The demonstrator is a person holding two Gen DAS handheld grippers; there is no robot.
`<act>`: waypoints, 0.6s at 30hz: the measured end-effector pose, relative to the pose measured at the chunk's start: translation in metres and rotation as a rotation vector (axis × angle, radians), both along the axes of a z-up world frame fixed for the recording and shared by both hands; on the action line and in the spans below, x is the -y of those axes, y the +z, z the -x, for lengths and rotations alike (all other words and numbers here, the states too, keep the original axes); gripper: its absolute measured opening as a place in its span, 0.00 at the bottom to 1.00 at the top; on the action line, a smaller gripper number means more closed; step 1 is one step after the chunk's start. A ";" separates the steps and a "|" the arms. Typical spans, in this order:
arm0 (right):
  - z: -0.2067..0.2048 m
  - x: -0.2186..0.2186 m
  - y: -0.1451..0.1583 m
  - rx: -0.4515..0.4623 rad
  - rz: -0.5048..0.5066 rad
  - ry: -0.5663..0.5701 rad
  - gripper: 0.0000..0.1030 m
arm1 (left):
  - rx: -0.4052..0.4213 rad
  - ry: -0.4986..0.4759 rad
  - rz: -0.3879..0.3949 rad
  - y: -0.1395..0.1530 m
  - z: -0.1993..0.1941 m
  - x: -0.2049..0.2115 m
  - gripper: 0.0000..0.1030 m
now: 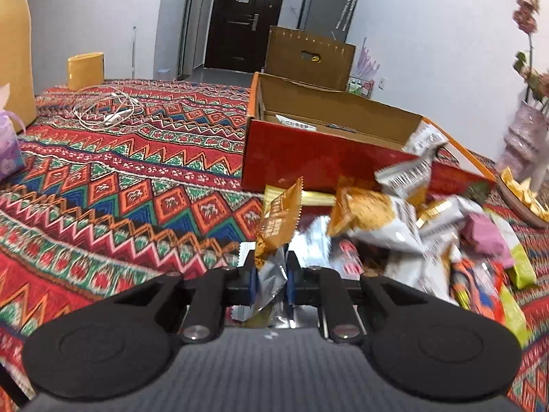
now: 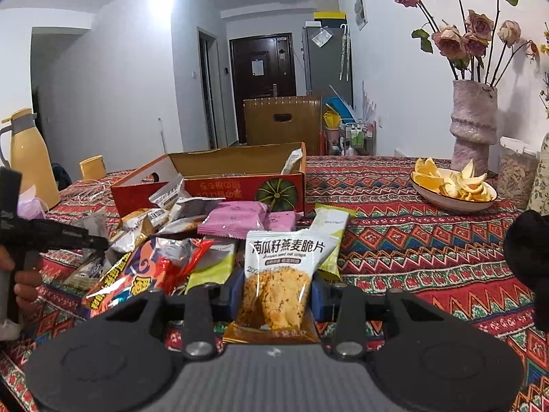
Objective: Organize snacks
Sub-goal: 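Lift the held packets and carry both grippers over the box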
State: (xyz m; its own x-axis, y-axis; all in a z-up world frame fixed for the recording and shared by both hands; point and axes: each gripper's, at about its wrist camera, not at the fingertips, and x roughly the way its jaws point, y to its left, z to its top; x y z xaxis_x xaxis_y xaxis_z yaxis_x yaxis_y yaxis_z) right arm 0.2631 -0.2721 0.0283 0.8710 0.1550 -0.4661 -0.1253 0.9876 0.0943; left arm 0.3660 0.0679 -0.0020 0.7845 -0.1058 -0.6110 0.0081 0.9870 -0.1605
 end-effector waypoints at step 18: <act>0.018 -0.018 0.016 0.060 0.009 0.071 0.36 | 0.134 -0.019 0.007 0.066 0.129 0.013 0.14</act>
State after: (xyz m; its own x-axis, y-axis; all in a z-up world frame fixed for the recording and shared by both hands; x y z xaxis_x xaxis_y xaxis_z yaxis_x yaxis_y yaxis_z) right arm 0.2456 -0.2540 0.0447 0.8846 0.2137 -0.4146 -0.2003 0.9768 0.0760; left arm 0.2372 0.0547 0.0641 0.8571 -0.1253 -0.4997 0.0484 0.9853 -0.1641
